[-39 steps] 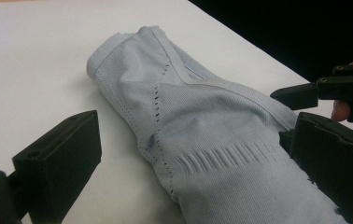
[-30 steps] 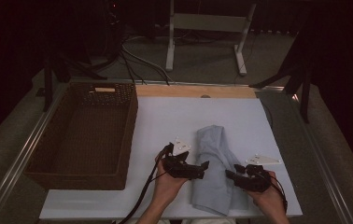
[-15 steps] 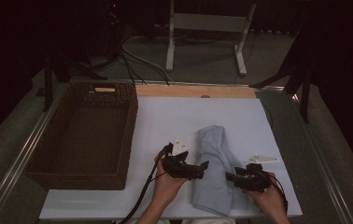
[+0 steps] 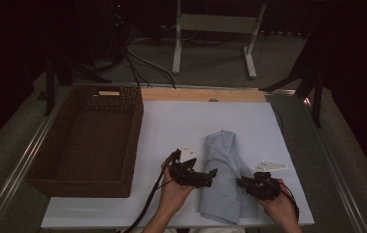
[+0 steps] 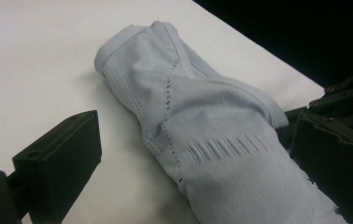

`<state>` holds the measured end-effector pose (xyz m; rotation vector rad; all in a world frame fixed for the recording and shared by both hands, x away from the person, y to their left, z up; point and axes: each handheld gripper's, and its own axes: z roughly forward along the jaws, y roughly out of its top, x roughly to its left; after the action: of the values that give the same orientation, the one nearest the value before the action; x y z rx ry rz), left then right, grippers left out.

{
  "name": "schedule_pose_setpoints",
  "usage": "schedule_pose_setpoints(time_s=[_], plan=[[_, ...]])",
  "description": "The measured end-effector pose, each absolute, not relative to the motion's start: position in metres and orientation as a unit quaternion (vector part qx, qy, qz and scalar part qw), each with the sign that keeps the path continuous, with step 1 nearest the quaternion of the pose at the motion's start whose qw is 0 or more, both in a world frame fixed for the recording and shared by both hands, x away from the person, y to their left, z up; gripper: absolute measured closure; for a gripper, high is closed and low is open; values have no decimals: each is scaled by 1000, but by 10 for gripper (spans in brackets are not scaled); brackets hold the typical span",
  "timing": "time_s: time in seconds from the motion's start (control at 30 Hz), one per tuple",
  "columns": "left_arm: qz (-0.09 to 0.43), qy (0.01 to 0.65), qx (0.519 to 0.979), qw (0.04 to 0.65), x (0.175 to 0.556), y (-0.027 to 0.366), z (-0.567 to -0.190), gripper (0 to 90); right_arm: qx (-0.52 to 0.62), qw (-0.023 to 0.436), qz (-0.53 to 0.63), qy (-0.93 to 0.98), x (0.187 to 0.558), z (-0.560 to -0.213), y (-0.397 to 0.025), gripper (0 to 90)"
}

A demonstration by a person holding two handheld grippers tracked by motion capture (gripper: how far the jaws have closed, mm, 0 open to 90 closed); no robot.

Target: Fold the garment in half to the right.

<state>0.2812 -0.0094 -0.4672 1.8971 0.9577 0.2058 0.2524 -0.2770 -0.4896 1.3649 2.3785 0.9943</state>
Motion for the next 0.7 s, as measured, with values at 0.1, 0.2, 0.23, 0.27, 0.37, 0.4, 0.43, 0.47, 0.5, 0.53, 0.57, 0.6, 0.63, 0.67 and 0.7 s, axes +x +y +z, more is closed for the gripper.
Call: schedule_pose_setpoints(time_s=[0.1, 0.2, 0.23, 0.27, 0.37, 0.4, 0.43, 0.47, 0.5, 0.53, 0.57, 0.6, 0.63, 0.67, 0.7], plan=[[81, 391, 780, 482, 281, -10, -468, 39, 458, 127, 346, 809, 249, -482, -276, 834], [78, 391, 780, 482, 281, -10, -468, 39, 453, 144, 355, 805, 247, -474, -277, 835], [76, 391, 780, 483, 281, -10, -468, 39, 453, 148, 357, 803, 247, -472, -278, 835], [75, 391, 780, 482, 282, -11, -468, 39, 453, 153, 358, 802, 247, -470, -279, 835], [72, 390, 782, 480, 282, -11, -468, 38, 451, 161, 361, 800, 249, -465, -283, 835], [72, 390, 782, 480, 282, -11, -468, 39, 451, 161, 361, 800, 249, -465, -283, 835], [72, 390, 782, 480, 282, -11, -468, 39, 452, 164, 361, 799, 250, -463, -284, 835], [71, 390, 783, 479, 282, -11, -467, 39, 453, 169, 360, 798, 252, -460, -286, 835], [70, 389, 784, 478, 282, -11, -467, 39, 450, 176, 359, 799, 255, -457, -287, 834], [70, 389, 784, 478, 282, -11, -467, 39, 450, 176, 359, 799, 255, -457, -287, 834], [69, 388, 785, 478, 282, -10, -467, 39, 449, 179, 356, 800, 259, -454, -288, 833], [68, 388, 786, 476, 282, -11, -467, 39, 448, 182, 353, 801, 261, -454, -288, 832], [68, 388, 786, 476, 282, -11, -467, 39, 448, 182, 353, 801, 261, -454, -288, 832], [67, 387, 788, 474, 281, -12, -467, 39, 447, 186, 347, 803, 262, -453, -288, 831], [66, 385, 792, 469, 281, -13, -468, 39, 448, 188, 340, 805, 266, -455, -289, 829]])
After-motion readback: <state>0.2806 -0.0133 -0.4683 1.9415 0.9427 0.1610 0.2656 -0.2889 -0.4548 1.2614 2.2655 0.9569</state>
